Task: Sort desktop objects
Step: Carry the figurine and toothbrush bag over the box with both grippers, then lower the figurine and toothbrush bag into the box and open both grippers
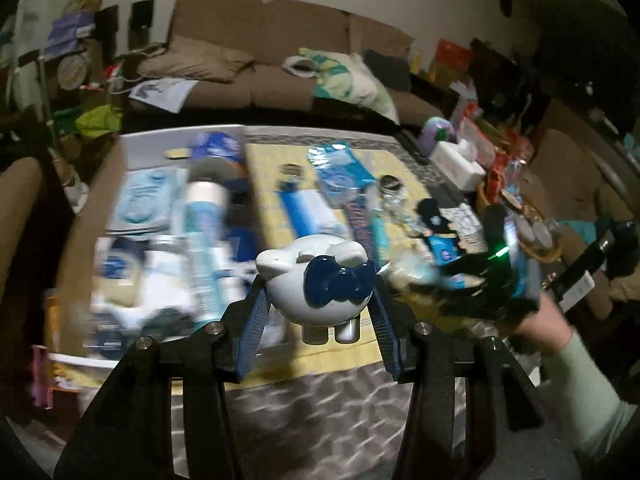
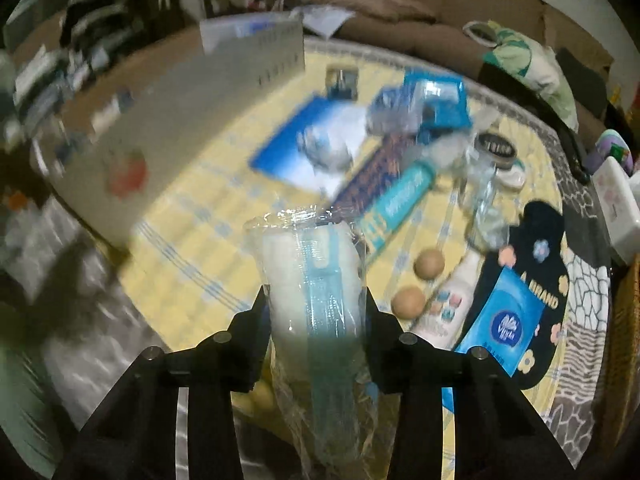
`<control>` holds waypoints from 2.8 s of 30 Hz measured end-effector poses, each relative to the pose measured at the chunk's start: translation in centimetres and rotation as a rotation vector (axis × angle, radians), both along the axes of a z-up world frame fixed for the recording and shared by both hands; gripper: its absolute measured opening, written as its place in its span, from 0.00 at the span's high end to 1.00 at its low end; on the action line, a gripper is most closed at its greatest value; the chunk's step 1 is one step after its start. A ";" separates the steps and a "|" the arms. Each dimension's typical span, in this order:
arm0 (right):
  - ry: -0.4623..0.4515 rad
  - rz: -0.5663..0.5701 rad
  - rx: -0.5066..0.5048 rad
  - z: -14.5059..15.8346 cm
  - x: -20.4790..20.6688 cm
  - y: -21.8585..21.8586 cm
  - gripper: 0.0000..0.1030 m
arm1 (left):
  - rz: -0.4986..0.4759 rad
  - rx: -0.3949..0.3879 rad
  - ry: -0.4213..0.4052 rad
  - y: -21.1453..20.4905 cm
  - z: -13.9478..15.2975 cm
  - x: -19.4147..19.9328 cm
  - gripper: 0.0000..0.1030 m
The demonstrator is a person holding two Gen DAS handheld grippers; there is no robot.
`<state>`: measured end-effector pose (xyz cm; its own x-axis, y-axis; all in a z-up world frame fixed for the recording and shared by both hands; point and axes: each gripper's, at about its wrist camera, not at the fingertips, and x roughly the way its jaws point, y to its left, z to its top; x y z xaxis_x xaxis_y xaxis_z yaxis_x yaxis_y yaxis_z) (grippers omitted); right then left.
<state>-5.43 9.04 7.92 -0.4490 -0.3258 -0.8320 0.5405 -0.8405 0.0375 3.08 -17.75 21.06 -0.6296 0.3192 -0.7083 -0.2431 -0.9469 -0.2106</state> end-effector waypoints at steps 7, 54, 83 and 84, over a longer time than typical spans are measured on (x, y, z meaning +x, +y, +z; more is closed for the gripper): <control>0.028 0.088 -0.191 8.6 0.4 -4.6 0.59 | 0.117 -0.185 -0.026 -10.1 2.5 0.0 0.55; -0.248 0.106 -0.231 1.9 -5.2 -28.9 0.72 | -0.041 -0.357 -0.309 -11.1 -4.5 -10.5 0.55; -0.203 0.163 -0.270 3.0 -3.3 -26.9 0.60 | 0.037 -0.137 -0.432 -15.3 -5.8 -12.5 0.13; -0.195 0.174 -0.268 3.0 -3.2 -27.1 0.60 | 0.046 -0.112 -0.437 -15.7 -6.0 -12.4 0.13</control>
